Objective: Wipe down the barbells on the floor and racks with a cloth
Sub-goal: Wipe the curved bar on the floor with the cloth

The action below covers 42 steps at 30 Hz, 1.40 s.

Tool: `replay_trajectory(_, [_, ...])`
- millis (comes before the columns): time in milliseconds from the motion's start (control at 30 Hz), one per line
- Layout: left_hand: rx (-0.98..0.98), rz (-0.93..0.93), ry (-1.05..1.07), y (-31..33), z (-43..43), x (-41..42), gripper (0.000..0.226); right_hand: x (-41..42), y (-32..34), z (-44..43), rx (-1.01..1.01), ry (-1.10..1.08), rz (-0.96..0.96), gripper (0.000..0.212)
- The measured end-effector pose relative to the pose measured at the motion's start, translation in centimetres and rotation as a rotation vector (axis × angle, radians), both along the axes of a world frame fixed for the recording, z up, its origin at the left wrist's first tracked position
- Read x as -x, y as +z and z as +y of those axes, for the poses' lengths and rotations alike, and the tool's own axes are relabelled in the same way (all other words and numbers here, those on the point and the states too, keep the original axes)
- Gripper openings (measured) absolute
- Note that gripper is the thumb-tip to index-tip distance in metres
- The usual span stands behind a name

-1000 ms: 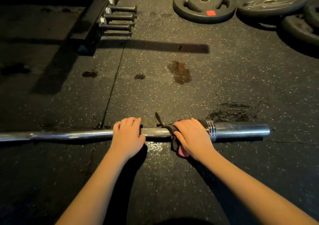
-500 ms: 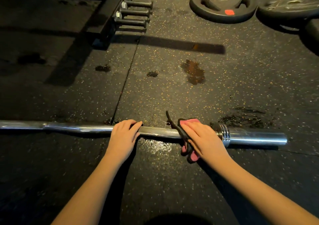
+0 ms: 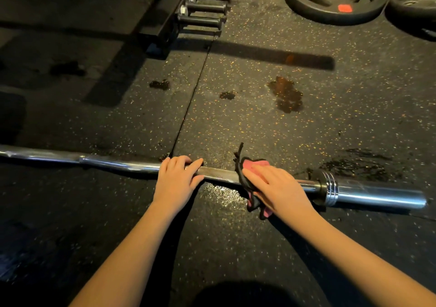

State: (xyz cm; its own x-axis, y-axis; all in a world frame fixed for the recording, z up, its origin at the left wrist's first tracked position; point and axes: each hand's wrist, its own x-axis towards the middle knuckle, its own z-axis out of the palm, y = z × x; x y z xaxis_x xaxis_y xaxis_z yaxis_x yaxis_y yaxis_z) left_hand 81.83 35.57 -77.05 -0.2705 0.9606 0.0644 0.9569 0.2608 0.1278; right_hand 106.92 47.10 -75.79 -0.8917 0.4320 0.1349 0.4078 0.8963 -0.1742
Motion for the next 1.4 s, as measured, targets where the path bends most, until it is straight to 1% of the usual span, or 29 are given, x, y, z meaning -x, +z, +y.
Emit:
replay_trajectory(100, [-0.016,0.003,0.011,-0.3,0.0,-0.1,0.04,3.1,-0.3,-0.7,-0.085,-0.025,-0.008,0.054])
replay_trajectory(233, [-0.027,-0.019,0.01,-0.3,0.0,-0.2,0.037,8.1,0.0,-1.1,-0.04,-0.005,-0.116,0.032])
replay_trajectory(267, [-0.032,-0.021,0.01,-0.3,0.0,-0.2,0.037,8.5,0.4,-1.2,0.009,-0.038,-0.114,0.032])
replay_trajectory(333, [-0.021,-0.018,0.011,-0.2,0.1,0.0,0.038,9.0,0.8,-1.1,0.149,-0.197,-0.103,0.037])
replay_trajectory(367, [-0.014,-0.016,0.017,-0.2,0.1,0.0,0.043,9.1,1.1,-1.0,0.185,-0.267,-0.117,0.036])
replay_trajectory(400, [-0.008,-0.016,0.019,-0.2,0.1,-0.1,0.047,8.9,1.1,-0.8,0.186,-0.281,-0.134,0.034])
replay_trajectory(467, [-0.015,-0.024,0.023,-0.3,-0.1,-0.2,0.047,7.8,1.3,-0.7,0.157,-0.201,-0.179,0.03])
replay_trajectory(533, [-0.037,-0.028,0.031,-0.4,-0.2,-0.1,0.038,6.2,1.2,-1.1,0.017,-0.077,-0.194,0.034])
replay_trajectory(567, [-0.045,-0.027,0.033,-0.5,-0.2,-0.2,0.037,5.6,0.8,-1.2,-0.036,-0.083,-0.194,0.035])
replay_trajectory(633, [-0.046,-0.022,0.039,-0.5,-0.1,-0.4,0.038,5.9,0.5,-1.2,-0.077,-0.157,-0.173,0.034])
replay_trajectory(667, [-0.045,-0.02,0.044,-0.5,0.0,-0.6,0.037,6.9,0.5,-1.0,-0.067,-0.179,-0.145,0.037])
replay_trajectory(700, [-0.041,-0.022,0.053,-0.5,0.1,-0.8,0.037,8.1,1.2,-0.8,-0.013,-0.226,-0.134,0.04])
replay_trajectory(767, [-0.04,-0.022,0.068,-0.4,0.3,-0.9,0.036,10.0,1.9,0.0,0.174,-0.363,-0.239,0.041])
replay_trajectory(800, [-0.039,-0.013,0.07,-0.4,0.4,-0.9,0.035,10.1,1.8,0.5,0.239,-0.404,-0.255,0.04])
replay_trajectory(833, [-0.033,-0.007,0.07,-0.3,0.4,-0.8,0.035,9.8,1.8,0.5,0.254,-0.398,-0.251,0.04])
replay_trajectory(900, [-0.033,-0.015,0.071,-0.1,0.4,-0.8,0.036,7.3,1.7,-0.3,0.129,-0.241,-0.211,0.04])
replay_trajectory(967, [-0.035,-0.053,0.088,0.0,0.0,-0.8,0.035,3.8,1.0,-0.9,0.117,-0.094,-0.11,0.043])
replay_trajectory(1033, [-0.011,-0.075,0.108,0.5,-0.2,-1.2,0.038,1.2,0.2,-0.9,0.137,-0.089,-0.023,0.044])
replay_trajectory(1100, [0.02,-0.075,0.115,0.9,-0.1,-1.6,0.04,1.5,0.1,-1.0,0.114,-0.191,0.023,0.042])
replay_trajectory(1167, [0.054,-0.07,0.114,1.1,0.1,-1.6,0.041,4.1,0.5,-1.5,0.073,-0.264,0.01,0.041])
replay_trajectory(1200, [0.069,-0.063,0.113,1.2,0.2,-1.7,0.042,5.9,0.7,-1.9,0.028,-0.258,-0.017,0.041])
replay_trajectory(1233, [0.084,-0.058,0.112,1.2,0.2,-1.7,0.043,7.6,0.9,-2.2,0.012,-0.225,-0.087,0.041])
replay_trajectory(1300, [0.114,-0.06,0.116,1.4,0.2,-1.6,0.045,9.8,1.1,-2.4,0.029,-0.149,-0.202,0.037])
replay_trajectory(1367, [0.158,-0.07,0.117,1.6,0.3,-1.4,0.046,9.9,1.6,-2.1,0.077,-0.135,-0.201,0.032])
replay_trajectory(1400, [0.18,-0.084,0.115,1.8,0.5,-1.3,0.047,9.1,1.8,-1.8,0.119,-0.179,-0.195,0.028])
